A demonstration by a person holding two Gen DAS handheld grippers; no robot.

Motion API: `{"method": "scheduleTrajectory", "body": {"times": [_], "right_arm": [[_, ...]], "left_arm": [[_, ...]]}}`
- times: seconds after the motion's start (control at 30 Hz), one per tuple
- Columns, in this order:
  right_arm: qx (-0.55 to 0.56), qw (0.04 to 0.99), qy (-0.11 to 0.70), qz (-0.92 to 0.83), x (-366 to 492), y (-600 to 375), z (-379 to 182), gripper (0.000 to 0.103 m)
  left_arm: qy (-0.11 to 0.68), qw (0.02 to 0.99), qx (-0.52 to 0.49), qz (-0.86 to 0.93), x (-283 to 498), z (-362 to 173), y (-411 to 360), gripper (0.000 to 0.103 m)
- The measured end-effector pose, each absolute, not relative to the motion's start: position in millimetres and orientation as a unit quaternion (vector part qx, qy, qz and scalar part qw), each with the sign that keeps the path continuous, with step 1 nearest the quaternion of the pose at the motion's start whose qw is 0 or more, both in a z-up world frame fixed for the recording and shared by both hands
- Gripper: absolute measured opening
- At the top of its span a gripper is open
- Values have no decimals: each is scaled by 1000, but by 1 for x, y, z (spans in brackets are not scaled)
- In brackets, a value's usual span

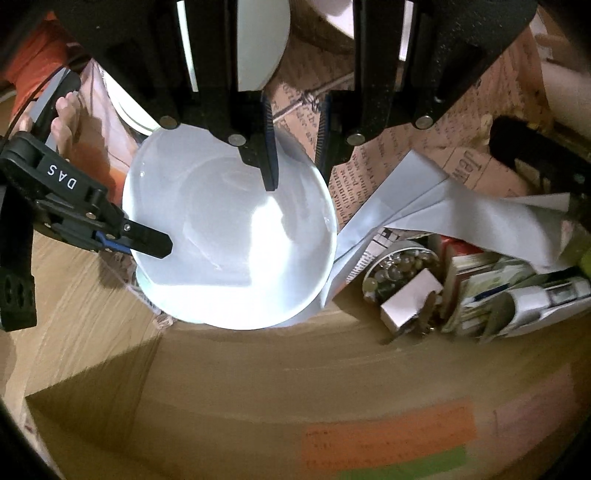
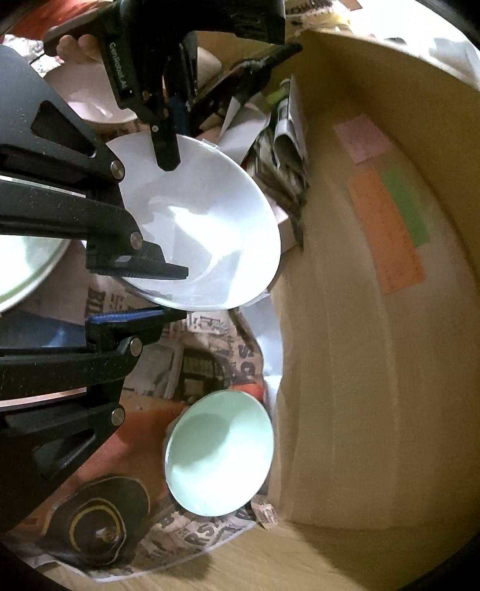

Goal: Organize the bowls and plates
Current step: 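Lift the white bowl with both grippers and carry it toward the stack, then lower the white bowl toward the pale mauve bowl with both grippers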

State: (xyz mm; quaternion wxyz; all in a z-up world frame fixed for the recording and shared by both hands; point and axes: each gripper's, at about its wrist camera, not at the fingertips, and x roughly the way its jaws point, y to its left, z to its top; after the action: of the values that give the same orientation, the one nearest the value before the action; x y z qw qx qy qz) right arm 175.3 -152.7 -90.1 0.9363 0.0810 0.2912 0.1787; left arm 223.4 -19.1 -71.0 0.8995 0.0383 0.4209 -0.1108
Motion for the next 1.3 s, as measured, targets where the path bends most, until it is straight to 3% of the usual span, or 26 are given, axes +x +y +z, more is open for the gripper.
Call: {"method": "scheduleTrajectory", "body": {"times": [0.7,1.3], "right_arm": [[45,939,254,225,118,-96,-73,16],[23,923,269,275,87,-42,-84,18]], "left_arm": [[361,930,-21,-73,132,-57,33,19],[347,935,-60,-31,70,-70,94,19]]}}
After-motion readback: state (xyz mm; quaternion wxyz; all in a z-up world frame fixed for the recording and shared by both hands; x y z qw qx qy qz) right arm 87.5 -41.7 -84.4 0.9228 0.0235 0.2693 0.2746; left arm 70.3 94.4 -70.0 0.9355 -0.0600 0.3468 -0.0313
